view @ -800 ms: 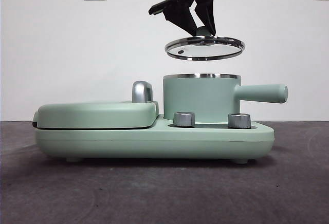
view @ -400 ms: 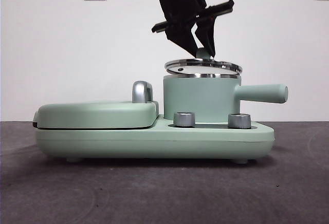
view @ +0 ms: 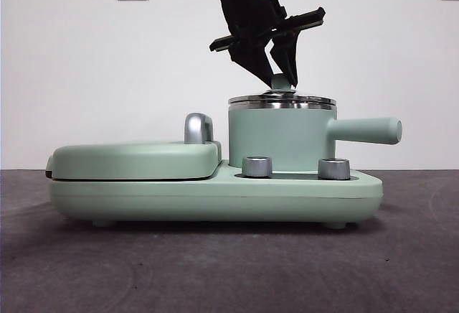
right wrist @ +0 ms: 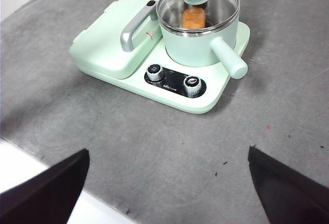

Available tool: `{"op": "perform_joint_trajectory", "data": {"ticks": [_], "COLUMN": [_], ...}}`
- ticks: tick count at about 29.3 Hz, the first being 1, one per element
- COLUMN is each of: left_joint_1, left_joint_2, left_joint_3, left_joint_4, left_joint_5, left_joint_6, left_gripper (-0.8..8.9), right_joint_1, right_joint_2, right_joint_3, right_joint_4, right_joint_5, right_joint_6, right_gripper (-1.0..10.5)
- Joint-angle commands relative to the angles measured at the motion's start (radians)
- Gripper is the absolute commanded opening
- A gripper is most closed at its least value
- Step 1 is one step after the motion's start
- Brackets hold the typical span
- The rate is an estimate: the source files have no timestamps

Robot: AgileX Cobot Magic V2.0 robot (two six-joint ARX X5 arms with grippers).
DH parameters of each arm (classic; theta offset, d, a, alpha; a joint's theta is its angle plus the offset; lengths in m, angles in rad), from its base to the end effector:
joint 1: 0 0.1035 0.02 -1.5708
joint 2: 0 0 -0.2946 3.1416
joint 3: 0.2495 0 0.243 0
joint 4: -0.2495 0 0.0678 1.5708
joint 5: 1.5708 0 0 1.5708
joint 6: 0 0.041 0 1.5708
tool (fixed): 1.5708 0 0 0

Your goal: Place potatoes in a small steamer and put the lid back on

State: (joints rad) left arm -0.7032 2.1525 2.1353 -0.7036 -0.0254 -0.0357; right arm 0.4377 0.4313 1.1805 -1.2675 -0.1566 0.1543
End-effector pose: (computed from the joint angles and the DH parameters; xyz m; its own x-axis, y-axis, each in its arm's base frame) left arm 0.3821 -0.3226 0.3338 0.5893 -0.4663 -0.6598 0.6135 0.7896 -0.0101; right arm -0.0226 -0.0035 0.3773 0.7110 0.5049 -0.4893 -0.4660 0.8595 0.2099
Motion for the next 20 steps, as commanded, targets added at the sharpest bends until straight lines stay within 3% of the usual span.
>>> {"op": "perform_joint_trajectory", "data": {"ticks": [1,20], "left_joint_1": [-0.005,-0.009], "left_joint_2": [0.023,0.027], "left_joint_3": [0.034,0.034], "left_joint_4": [0.008,0.0], "left_joint_5": [-0.005,-0.004], "left_joint_6": [-0.011,-0.064], "left_gripper": [0.14,0.3], "right_joint_1": [0.005,0.005], "right_joint_2": [0.0,0.0], "right_joint_3": [0.01,0.01], "right_joint_4": [0.011,0.014], "right_joint_5": [0.0,0.0], "right_joint_6": [0.018,0.021], "right_gripper": [4.9,4.9]}}
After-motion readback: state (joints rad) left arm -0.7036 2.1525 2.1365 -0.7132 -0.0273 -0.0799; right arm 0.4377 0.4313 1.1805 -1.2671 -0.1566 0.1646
